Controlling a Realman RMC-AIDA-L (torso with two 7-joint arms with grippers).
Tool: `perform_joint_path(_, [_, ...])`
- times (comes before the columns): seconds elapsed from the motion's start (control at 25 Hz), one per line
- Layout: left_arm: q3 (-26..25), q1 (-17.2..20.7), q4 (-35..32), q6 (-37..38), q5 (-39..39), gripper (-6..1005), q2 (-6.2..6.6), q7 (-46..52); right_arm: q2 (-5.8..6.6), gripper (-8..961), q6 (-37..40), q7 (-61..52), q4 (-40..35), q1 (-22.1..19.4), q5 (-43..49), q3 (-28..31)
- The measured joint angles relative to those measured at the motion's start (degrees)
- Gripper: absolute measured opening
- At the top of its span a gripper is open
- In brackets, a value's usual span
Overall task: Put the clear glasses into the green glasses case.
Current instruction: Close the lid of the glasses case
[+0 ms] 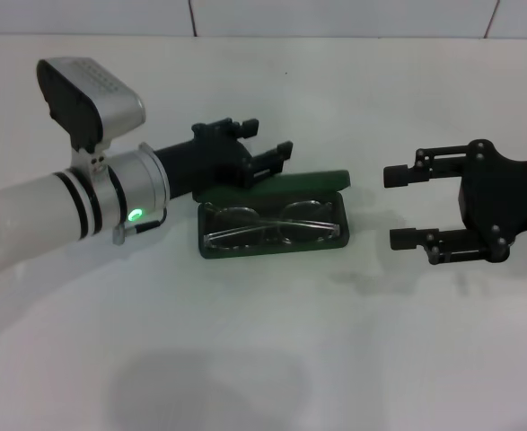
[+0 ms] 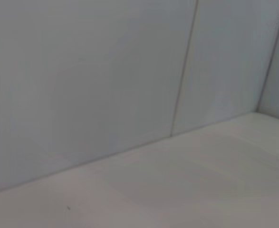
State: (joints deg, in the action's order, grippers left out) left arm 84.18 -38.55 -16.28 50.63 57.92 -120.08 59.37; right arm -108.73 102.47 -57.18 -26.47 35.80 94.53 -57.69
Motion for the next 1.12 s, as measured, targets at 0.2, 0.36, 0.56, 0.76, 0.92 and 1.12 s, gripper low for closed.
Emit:
perform_joint_path(0.2, [1.94,2.18,-0.36,0.61,0.14,664,-0.33,0.05,-0.12,636,0.07,-0.01,-1.31,0.13,0.36,0.08])
perform_joint_path(0.36, [1.88,4.15,-0.45,3.37,-0.43,664,-0.44,-0.34,0.01,636,0.16,-0.07,-1.6,0.15,0.46,0.02])
perform_joint_path(0.56, [2.0,6.44,-1.83,6.22,-1.67,664,-0.3,-1.47,-0.08,636,0.13,0.16,-1.64,0.17,1.07,0.01])
perform_joint_path(0.76, [1.82,8.31,-2.57,8.19,-2.42,664,-0.44,-3.43,-0.17,636,0.44,0.32,-1.66,-0.2,1.25,0.22])
perform_joint_path(0.92, [1.79,8.76,-2.65,10.32,-5.46,664,-0.2,-4.73,-0.16,636,1.44,0.39,-2.37,-0.81,1.24,0.26])
perform_joint_path(1.12, [1.6,9.38,-2.78,13.38,-6.69,664,0.14,-5.62,0.73,636,2.88,0.01,-5.93,-3.41,1.55,0.3])
